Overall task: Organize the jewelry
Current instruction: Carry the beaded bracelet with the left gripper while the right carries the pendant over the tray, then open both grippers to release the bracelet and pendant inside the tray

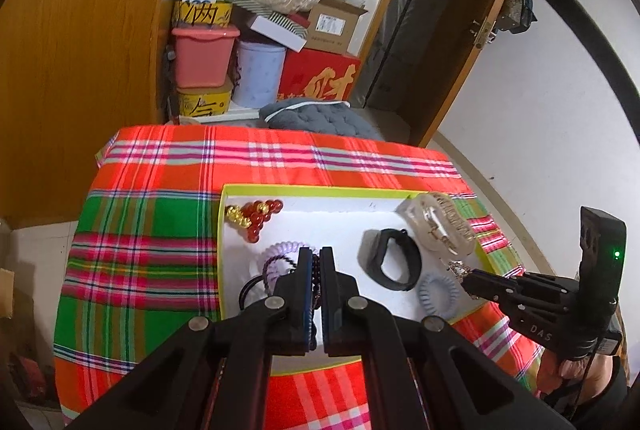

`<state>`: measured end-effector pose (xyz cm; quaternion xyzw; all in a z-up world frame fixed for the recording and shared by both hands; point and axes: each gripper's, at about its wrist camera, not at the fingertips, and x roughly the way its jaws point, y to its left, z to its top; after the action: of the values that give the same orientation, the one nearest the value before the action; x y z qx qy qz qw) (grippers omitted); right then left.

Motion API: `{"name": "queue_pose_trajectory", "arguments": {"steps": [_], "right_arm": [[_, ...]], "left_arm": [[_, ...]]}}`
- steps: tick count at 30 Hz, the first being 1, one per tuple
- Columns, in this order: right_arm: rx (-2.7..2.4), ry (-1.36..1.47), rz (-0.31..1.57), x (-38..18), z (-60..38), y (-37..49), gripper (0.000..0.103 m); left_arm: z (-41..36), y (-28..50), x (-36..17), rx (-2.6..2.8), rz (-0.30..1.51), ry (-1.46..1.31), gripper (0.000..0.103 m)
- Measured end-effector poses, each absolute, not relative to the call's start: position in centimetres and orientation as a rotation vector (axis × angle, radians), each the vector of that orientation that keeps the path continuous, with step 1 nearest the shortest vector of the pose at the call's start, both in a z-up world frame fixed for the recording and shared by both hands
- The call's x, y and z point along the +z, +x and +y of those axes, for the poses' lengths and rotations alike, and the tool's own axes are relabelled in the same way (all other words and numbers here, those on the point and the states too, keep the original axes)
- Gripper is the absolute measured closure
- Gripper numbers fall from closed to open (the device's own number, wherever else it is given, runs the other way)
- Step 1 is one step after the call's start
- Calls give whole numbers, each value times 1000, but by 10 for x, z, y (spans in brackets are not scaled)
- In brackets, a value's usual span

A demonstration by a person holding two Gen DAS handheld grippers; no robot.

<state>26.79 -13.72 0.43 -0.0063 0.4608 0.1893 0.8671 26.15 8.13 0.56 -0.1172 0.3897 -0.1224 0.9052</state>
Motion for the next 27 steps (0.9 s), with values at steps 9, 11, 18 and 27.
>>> {"name": "queue_pose_trajectory", "arguments": {"steps": [9, 11, 18, 27], "right_arm": [[397, -21, 982, -5, -135, 277, 96], [398, -23, 984, -6, -134, 279, 96], [402, -6, 995, -6, -133, 283, 96], [410, 6, 986, -4, -133, 281, 84]], "left_arm": [[85, 271, -14, -230, 838, -244, 100], [85, 272, -17, -221, 842, -237, 100], [89, 273, -26, -203, 871, -234, 100], [89, 272, -30, -175, 885, -209, 100]]}}
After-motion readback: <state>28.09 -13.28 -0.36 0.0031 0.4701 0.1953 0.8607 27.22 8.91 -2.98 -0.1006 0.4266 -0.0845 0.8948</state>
